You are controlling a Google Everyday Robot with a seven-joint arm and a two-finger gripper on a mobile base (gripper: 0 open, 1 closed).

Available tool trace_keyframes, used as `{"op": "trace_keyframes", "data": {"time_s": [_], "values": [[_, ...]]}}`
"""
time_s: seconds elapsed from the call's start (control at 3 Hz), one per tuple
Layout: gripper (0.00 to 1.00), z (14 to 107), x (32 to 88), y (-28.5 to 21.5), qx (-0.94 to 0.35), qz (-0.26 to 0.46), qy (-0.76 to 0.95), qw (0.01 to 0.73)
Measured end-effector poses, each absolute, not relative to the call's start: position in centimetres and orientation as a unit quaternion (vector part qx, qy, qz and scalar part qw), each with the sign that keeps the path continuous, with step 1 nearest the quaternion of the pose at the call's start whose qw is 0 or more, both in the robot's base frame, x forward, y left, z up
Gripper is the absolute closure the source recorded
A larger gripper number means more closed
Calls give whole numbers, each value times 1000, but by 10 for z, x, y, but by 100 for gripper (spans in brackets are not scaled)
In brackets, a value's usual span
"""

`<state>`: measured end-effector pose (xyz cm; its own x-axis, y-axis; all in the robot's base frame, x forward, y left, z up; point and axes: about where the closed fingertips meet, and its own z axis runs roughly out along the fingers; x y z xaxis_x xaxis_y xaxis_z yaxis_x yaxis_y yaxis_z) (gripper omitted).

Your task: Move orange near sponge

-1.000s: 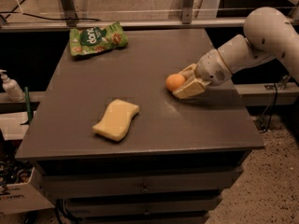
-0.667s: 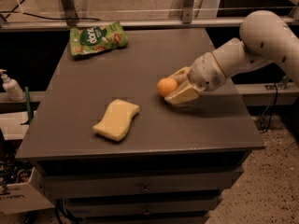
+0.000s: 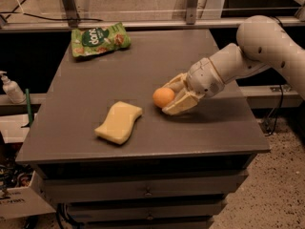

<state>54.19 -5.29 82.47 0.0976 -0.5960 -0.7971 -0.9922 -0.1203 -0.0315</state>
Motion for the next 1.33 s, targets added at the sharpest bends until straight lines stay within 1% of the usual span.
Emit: {"op": "trace_keyframes", "data": {"time_s": [0.67, 1.0, 1.33], "values": [[100, 817, 528, -22, -683, 349, 572, 291], [84, 811, 524, -16, -695, 342, 568, 278], [61, 815, 524, -16, -695, 342, 568, 278]]}}
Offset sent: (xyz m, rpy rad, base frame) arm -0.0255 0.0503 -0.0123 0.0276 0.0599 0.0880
